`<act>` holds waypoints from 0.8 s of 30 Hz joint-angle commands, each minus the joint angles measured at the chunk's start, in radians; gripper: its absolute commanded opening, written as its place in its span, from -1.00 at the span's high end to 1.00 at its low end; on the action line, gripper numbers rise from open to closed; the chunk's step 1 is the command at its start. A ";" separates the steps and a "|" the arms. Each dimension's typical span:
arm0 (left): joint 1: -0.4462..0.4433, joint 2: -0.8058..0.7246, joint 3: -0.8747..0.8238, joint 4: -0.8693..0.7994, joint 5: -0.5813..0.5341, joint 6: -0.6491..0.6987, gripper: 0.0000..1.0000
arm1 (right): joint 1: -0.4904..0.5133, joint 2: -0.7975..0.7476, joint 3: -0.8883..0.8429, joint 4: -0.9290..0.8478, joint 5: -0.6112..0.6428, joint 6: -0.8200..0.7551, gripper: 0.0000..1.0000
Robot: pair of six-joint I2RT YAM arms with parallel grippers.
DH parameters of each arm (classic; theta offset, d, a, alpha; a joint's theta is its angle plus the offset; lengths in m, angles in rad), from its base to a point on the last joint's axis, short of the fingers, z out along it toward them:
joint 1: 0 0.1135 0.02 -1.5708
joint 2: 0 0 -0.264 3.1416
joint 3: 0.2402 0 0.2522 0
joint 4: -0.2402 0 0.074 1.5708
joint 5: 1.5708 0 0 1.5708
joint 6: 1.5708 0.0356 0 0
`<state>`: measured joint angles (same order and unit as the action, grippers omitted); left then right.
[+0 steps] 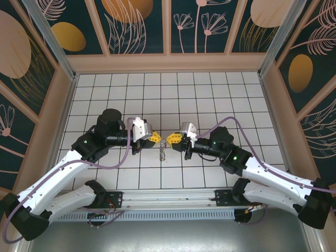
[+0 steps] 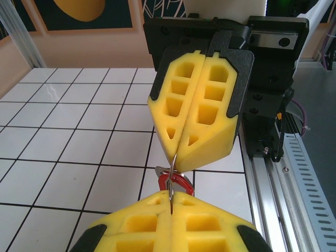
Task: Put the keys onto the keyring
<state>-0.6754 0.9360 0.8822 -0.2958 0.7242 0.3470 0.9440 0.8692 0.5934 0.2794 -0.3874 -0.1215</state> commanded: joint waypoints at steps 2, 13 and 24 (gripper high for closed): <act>-0.003 -0.009 -0.001 0.012 0.010 0.021 1.00 | -0.004 -0.011 -0.006 0.017 -0.002 0.013 1.00; -0.003 -0.009 -0.001 0.012 0.011 0.020 1.00 | -0.005 0.014 0.001 0.038 -0.020 0.013 1.00; -0.004 -0.008 -0.002 0.013 0.012 0.020 1.00 | -0.004 0.024 0.005 0.050 -0.022 0.011 1.00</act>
<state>-0.6754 0.9360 0.8822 -0.2958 0.7246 0.3470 0.9440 0.8867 0.5934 0.2832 -0.3946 -0.1215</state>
